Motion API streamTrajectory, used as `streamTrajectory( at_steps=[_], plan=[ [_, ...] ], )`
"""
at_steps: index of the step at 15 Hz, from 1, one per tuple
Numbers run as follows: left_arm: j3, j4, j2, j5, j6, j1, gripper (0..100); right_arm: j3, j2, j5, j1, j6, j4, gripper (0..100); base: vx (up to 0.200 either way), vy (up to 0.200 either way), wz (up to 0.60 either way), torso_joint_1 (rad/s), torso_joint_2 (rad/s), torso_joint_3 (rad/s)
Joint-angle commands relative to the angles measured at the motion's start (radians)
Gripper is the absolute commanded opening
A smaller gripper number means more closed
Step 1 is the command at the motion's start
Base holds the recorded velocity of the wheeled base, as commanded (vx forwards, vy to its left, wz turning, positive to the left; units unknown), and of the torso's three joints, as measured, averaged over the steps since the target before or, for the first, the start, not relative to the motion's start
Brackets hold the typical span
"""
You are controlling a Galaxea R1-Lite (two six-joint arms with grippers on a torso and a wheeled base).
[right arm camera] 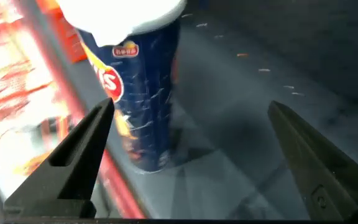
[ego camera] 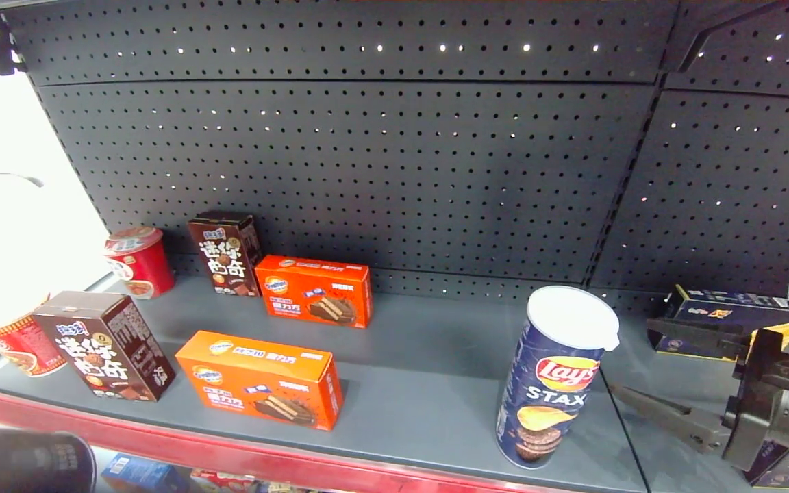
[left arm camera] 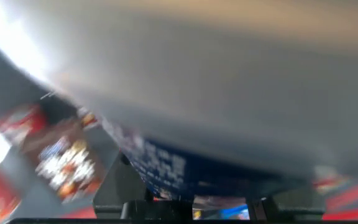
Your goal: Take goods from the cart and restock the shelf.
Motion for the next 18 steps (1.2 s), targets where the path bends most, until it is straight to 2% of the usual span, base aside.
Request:
streamTrajectory(
  at_steps=[1,2,3,5,6,8,10,11,12,13,14,15,17,18],
  plan=[
    [-0.151,-0.004,0.242,-0.153,-0.029,-0.001,0,0.003,-0.031,-0.032,0.002,0.01,-0.002,100,0.0,0.0,0.0,0.0,0.0,0.0],
    [-0.16,-0.007,0.297,-0.198,-0.03,-0.014,0,0.007,-0.032,-0.046,0.002,0.012,-0.002,100,0.0,0.0,0.0,0.0,0.0,0.0],
    [-0.165,-0.012,0.345,-0.205,-0.03,-0.037,0,0.005,-0.035,-0.049,0.002,0.012,-0.002,100,0.0,0.0,0.0,0.0,0.0,0.0],
    [-0.169,-0.05,0.46,-0.205,-0.041,-0.13,0,0.005,-0.041,-0.081,0.013,0.01,-0.001,100,0.0,0.0,0.0,0.0,0.0,0.0],
    [-0.172,-0.065,0.483,-0.204,-0.044,-0.146,0,0.003,-0.038,-0.095,0.016,0.01,-0.001,100,0.0,0.0,0.0,0.0,0.0,0.0],
    [-0.203,-0.19,0.627,-0.187,-0.05,-0.159,0,-0.006,-0.017,-0.195,0.025,0.01,-0.001,100,0.0,0.0,0.0,0.0,0.0,0.0],
    [-0.231,-0.262,0.716,-0.144,-0.05,-0.193,0,-0.016,-0.008,-0.227,0.03,0.012,-0.001,100,0.0,0.0,0.0,0.0,0.0,0.0],
    [-0.24,-0.265,0.739,-0.09,-0.05,-0.241,0,-0.018,0.003,-0.23,0.03,0.012,-0.002,100,0.0,0.0,0.0,0.0,0.0,0.0],
    [-0.24,-0.265,0.739,-0.09,-0.05,-0.241,0,-0.018,0.003,-0.23,0.03,0.012,-0.002,100,0.0,0.0,0.0,0.0,0.0,0.0],
    [-0.264,-0.269,0.796,0.008,-0.05,-0.363,0,-0.041,0.026,-0.235,0.024,0.007,-0.008,100,0.0,0.0,0.0,0.0,0.0,0.0],
    [-0.294,-0.268,0.833,0.034,-0.05,-0.408,0,-0.061,0.038,-0.245,0.01,0.007,-0.008,100,0.0,0.0,0.0,0.0,0.0,0.0],
    [-0.295,-0.269,0.836,0.034,-0.05,-0.41,0,-0.062,0.038,-0.247,0.008,0.007,-0.008,100,0.0,0.0,0.0,0.0,0.0,0.0],
    [-0.363,-0.269,0.913,0.071,-0.049,-0.468,0,-0.082,0.068,-0.268,-0.015,0.007,-0.008,100,0.0,0.0,0.0,0.0,0.0,0.0],
    [-0.381,-0.269,0.934,0.08,-0.049,-0.479,0,-0.085,0.069,-0.281,-0.016,0.007,-0.004,100,0.0,0.0,0.0,0.0,0.0,0.0]
  ],
)
